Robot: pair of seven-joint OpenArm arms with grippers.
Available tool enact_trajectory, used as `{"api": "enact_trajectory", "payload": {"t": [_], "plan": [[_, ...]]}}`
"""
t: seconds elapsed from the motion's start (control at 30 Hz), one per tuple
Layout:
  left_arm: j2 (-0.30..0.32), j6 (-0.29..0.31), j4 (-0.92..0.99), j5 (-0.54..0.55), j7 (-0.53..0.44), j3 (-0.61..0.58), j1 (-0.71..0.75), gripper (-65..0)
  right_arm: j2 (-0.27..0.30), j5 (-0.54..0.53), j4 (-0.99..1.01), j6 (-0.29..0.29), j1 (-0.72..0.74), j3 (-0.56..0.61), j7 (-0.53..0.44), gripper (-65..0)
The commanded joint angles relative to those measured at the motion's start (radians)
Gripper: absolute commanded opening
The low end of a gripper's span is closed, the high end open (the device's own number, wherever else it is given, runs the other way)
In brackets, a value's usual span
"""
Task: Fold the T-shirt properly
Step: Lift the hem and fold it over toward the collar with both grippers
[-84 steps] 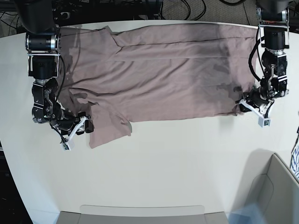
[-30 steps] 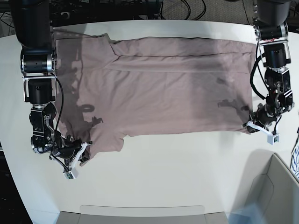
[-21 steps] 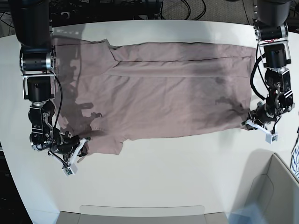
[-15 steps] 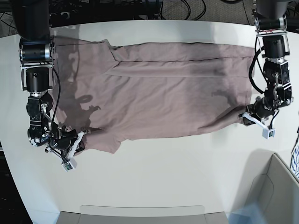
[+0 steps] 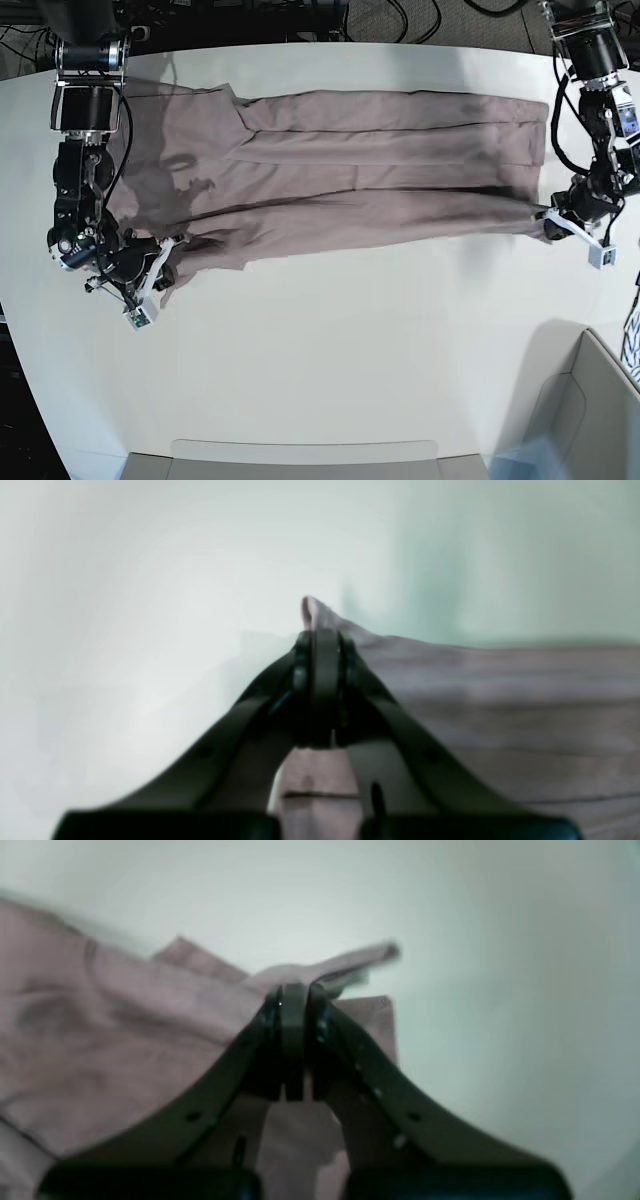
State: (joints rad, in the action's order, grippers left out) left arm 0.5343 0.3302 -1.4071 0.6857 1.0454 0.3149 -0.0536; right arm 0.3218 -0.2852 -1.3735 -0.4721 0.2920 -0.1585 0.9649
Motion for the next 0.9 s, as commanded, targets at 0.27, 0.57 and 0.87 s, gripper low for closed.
{"api": "enact_trajectory", "payload": {"t": [0.27,0.57,0.87], "plan": [[0.027,0.000,-0.108,0.010,0.002,0.011,0.100,-65.0,0.017,-0.001,-0.214,-0.004,-0.098,-0.128,0.122,-65.0],[0.027,0.000,-0.208,0.013,0.002,0.013,0.212,-65.0,0.018,-0.001,-0.366,-0.012,-0.211,-0.226,0.236,-65.0],[0.025,-0.001,-0.338,0.012,0.002,0.013,0.304,-65.0,0.013,-0.001,-0.510,-0.152,-0.302,-0.352,0.352,-65.0]]}}
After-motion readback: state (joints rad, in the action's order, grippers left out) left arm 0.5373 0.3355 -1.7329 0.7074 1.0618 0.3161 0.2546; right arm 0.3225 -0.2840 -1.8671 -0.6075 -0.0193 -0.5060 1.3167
